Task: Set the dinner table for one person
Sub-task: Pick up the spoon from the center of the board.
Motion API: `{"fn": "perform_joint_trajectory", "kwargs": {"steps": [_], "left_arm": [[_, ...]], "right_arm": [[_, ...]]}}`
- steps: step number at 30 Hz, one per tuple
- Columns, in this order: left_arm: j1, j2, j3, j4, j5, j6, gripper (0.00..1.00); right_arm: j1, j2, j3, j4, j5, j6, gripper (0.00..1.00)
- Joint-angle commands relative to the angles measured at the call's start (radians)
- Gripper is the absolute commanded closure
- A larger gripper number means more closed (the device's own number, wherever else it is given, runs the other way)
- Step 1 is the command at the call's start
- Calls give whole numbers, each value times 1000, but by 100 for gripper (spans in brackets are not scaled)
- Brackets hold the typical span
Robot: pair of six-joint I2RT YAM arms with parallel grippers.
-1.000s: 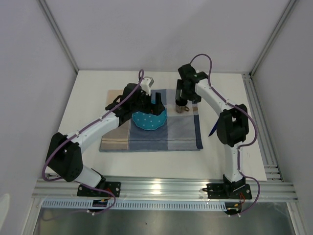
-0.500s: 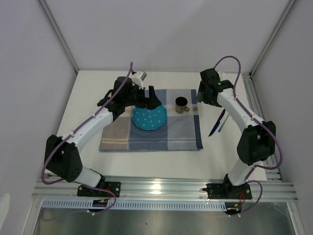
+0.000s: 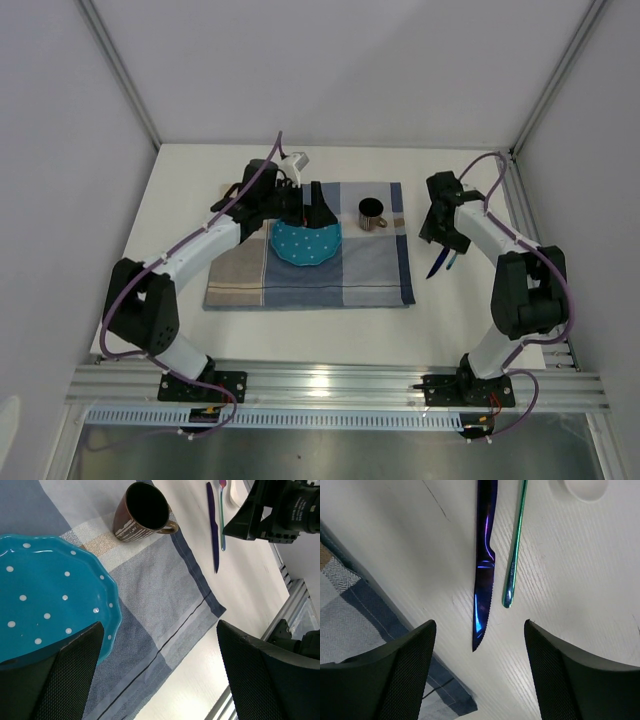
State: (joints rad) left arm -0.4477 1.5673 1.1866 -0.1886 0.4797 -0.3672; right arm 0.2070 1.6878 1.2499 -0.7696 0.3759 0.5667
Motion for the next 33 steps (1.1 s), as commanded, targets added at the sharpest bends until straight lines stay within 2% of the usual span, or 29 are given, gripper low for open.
{"fn": "perform_joint_trajectory", "kwargs": {"steps": [1,12,18,22,30,33], "left_arm": [[-2,-12,28,47,30,-13,3],[-8,-55,-25,52,-13,-30,5],[-34,-118,-79,73,-101,-47,6],[-89,-135,-78,64,-186,-20,7],[-164,-124,-61,48,-194,16,8],[-180,-127,-51,41,-188,19,8]], "right_arm": [[-1,-51,-44,75,0,36,26],[-57,24,-41,161,-20,4,37],[-92,72,-3,173,-29,-10,38],[-121,113,25,187,-38,-14,38],[-176,158,152,118,-49,-30,39],[-237,142,178,93,-61,-16,38]]}}
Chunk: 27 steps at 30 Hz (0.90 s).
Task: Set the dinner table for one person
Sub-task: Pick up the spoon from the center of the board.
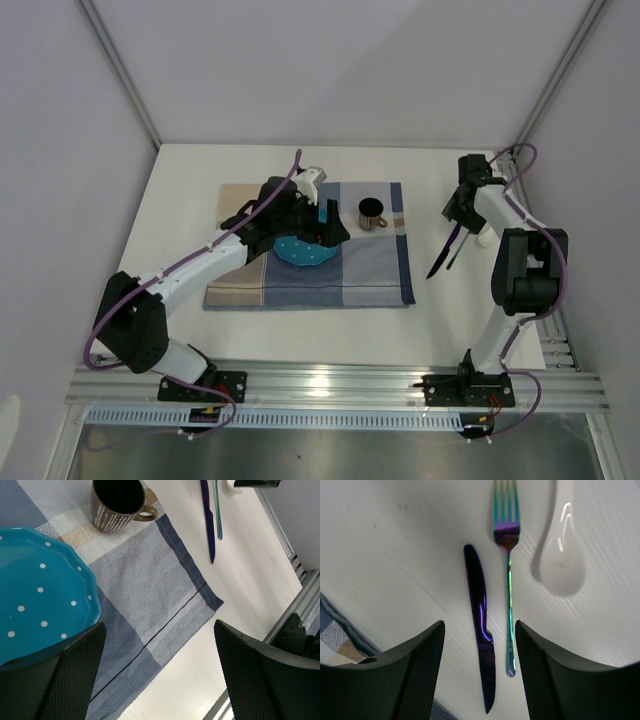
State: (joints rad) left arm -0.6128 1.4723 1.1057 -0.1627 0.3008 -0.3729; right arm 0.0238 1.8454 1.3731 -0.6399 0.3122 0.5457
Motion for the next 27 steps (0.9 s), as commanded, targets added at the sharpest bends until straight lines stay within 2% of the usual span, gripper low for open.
{"fn": "perform_joint_trajectory", "kwargs": {"steps": [1,5,9,14,27], "left_arm": [[-16,-32,26,17,-9,25,8],[-24,-21,37,15,6,5,8],[-38,-21,43,14,15,-1,8],[-44,-29,39,11,11,-1,8],[-48,-27,39,6,0,14,8]], "right_arm": [[-86,-17,61,-41,-10,13,38],[-145,8,124,-72,-44,37,40],[-205,92,269,-155,-41,54,41],[-232,181,323,-156,-67,34,43],[-277,258,323,-146,-64,10,44]]}}
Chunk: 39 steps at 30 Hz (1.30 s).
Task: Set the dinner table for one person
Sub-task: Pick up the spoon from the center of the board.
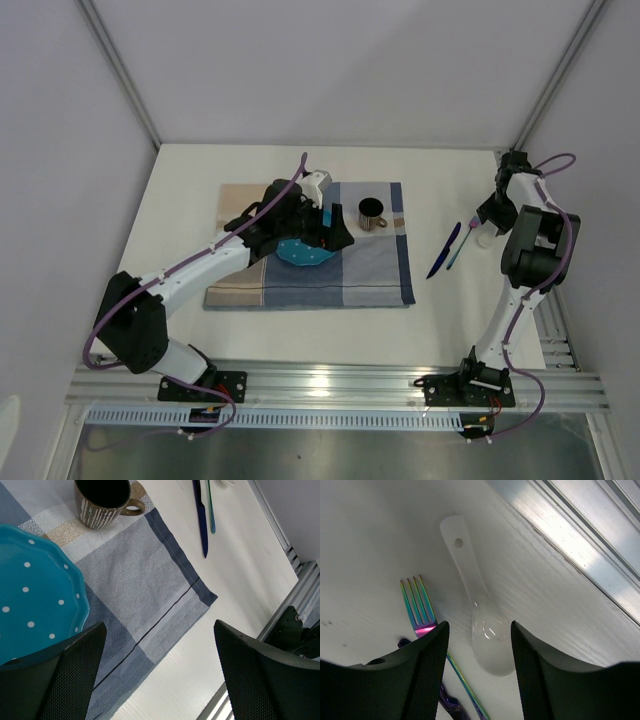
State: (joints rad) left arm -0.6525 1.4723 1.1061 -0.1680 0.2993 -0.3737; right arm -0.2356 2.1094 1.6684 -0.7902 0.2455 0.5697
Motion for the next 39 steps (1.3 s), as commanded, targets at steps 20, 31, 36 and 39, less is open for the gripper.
{"fn": "perform_joint_trajectory", "kwargs": {"steps": [20,31,36,39], "left_arm": [[-9,-6,54,-15,-34,41,9],[-9,3,55,-18,-38,50,9],[-9,6,60,-19,-37,55,9],[-9,11,61,-19,-35,56,9]], "right_arm": [[-70,52,33,37,-68,-47,50],[-73,73,50,48,-89,-50,57],[-76,92,57,45,-98,-56,72],[-77,96,56,45,-112,-57,80]]}}
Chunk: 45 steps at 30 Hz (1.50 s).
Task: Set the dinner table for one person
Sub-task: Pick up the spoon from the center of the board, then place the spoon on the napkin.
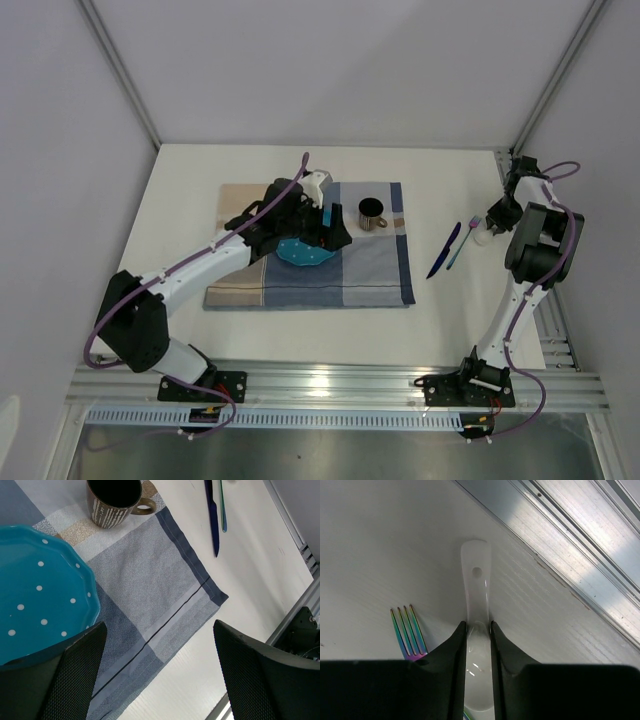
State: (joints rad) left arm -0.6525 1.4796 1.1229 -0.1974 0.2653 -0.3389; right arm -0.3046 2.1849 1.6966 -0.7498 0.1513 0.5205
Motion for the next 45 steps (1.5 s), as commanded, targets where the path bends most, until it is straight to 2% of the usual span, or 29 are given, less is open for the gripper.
{"fn": "perform_joint_trajectory", "kwargs": {"steps": [1,4,5,7,15,19,23,32,36,40,45], "left_arm": [[-9,5,49,10,0,21,9],[-9,8,49,10,0,23,9],[-9,11,51,9,2,23,9],[-9,13,52,10,2,23,9],[-9,25,63,3,5,29,10],[-7,21,67,1,-4,46,10],[-4,19,81,-8,-26,92,10],[66,21,117,-25,-110,123,10],[73,1,109,-17,-121,126,10],[74,1,97,-20,-126,129,10],[74,-1,95,-17,-129,133,10]], "right_arm": [[-8,19,29,4,-19,-8,83],[-8,16,46,-6,-30,-8,90],[-8,-12,46,-9,-62,-8,97],[-5,-37,44,-10,-71,-7,100],[9,-174,54,-29,-93,-23,100],[54,-252,45,-39,-101,-40,100],[137,-333,6,-33,-107,-53,100],[510,-425,-124,-25,-41,-88,100],[585,-467,-187,-14,-68,-93,100],[624,-465,-180,-61,-79,-94,100],[666,-482,-190,-92,-185,-106,100]]}}
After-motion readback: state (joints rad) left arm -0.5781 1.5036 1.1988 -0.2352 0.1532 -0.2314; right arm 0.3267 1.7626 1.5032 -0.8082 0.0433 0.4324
